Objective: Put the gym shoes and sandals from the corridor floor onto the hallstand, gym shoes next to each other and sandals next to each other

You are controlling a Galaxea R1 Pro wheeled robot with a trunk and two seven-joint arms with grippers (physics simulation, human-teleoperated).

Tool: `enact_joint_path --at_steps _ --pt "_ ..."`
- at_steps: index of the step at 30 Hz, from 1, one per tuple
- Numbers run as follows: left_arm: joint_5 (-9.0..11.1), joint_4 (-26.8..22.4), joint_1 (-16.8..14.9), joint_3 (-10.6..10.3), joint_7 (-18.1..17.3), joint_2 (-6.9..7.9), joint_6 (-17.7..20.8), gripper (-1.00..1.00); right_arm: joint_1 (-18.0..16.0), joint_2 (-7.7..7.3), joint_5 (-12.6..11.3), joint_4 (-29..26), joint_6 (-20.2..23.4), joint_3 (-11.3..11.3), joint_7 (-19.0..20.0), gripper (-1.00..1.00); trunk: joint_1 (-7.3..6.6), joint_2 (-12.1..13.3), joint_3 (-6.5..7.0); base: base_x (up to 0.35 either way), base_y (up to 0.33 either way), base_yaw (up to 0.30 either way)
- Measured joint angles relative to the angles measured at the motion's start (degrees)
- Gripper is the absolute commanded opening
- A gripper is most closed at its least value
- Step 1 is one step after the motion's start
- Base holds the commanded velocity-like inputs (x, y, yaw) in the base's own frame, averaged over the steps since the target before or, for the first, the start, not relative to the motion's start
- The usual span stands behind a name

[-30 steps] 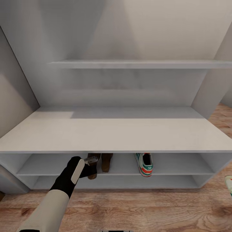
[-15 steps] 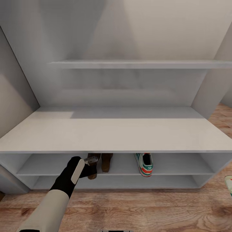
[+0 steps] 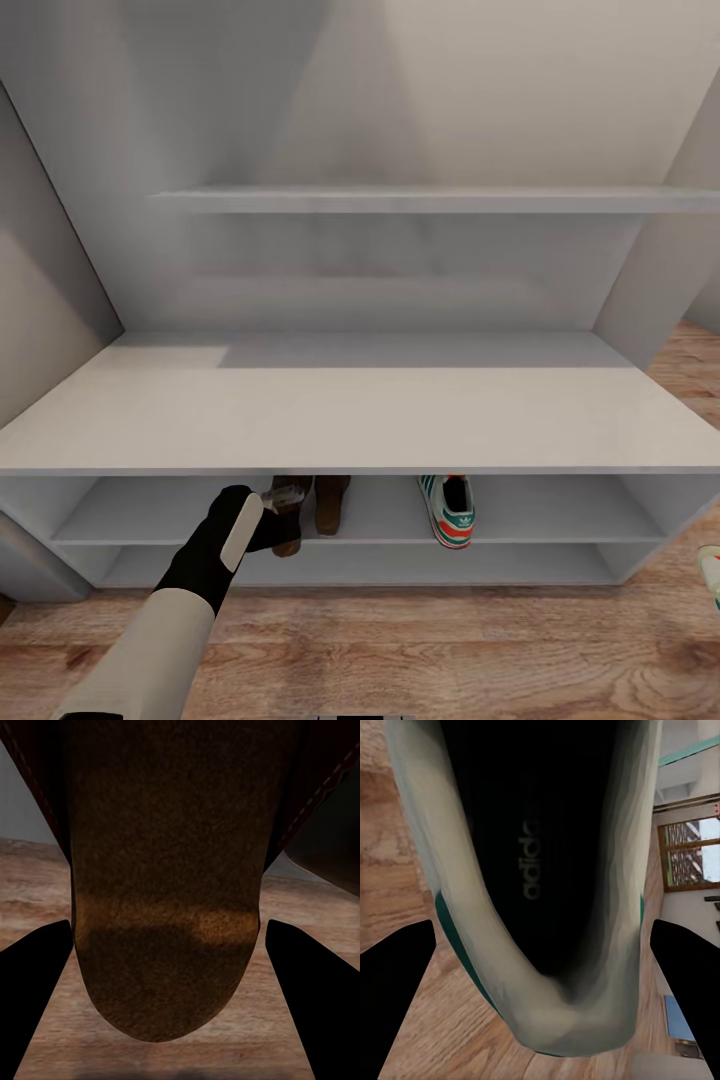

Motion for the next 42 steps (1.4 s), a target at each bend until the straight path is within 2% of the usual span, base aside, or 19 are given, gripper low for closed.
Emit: enact_joint_path --at_steps 42 --pt "0.01 -0.63 0.01 0.05 0.01 0.00 0.13 -1.00 0.00 0.00 0.02 0.00 0.01 0.01 0.02 -1.00 0.24 0.00 0.00 0.000 0.000 0.000"
